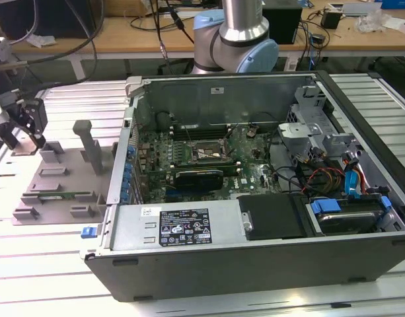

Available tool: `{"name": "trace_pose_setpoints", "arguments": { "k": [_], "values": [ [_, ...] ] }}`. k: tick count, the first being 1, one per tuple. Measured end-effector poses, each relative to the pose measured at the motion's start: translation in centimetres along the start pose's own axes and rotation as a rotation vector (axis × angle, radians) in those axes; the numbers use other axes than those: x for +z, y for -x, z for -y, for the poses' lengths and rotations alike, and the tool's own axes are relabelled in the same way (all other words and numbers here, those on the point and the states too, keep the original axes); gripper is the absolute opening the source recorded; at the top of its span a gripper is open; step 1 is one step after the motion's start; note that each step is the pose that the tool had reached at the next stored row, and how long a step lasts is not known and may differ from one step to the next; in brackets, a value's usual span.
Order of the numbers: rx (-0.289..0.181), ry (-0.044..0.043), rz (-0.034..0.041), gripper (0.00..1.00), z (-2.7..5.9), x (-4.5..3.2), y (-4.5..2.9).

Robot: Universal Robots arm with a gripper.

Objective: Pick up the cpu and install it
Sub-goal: 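Pick up the cpu and move it towards the insertion slot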

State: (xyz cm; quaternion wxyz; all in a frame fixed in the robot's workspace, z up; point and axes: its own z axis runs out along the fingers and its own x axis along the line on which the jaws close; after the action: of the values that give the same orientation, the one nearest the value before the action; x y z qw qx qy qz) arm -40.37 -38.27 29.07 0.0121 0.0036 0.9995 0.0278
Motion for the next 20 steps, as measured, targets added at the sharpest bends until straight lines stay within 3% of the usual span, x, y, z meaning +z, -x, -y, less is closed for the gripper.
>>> {"name": "trace_pose_setpoints", "arguments": {
  "k": [13,20],
  "values": [
    [0.000,0.0001,0.0000,0.54,-0.16,-2.62,0.06],
    [0.000,0.0001,0.0000,0.54,-0.30,-4.66,0.11]
  ]
}}
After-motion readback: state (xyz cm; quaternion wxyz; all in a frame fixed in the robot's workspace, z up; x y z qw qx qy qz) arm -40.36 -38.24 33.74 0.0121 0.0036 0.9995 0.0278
